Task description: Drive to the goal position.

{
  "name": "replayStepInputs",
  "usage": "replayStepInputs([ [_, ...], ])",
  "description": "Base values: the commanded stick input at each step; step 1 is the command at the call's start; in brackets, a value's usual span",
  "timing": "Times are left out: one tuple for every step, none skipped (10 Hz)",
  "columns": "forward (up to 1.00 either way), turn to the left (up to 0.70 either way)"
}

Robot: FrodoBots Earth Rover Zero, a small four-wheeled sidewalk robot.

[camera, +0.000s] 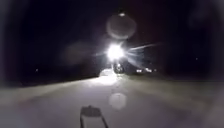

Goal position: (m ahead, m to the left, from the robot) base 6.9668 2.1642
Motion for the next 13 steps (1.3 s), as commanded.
replayStepInputs([
  [1.0,0.0],
  [1.0,0.0],
  [1.0,0.09],
  [1.0,0.14],
  [1.0,0.15],
  [1.0,0.15],
  [1.0,0.16],
  [1.0,0.16],
  [1.0,0.17],
  [1.0,0.16],
  [1.0,0.12],
  [1.0,0.07],
  [1.0,0.23],
])
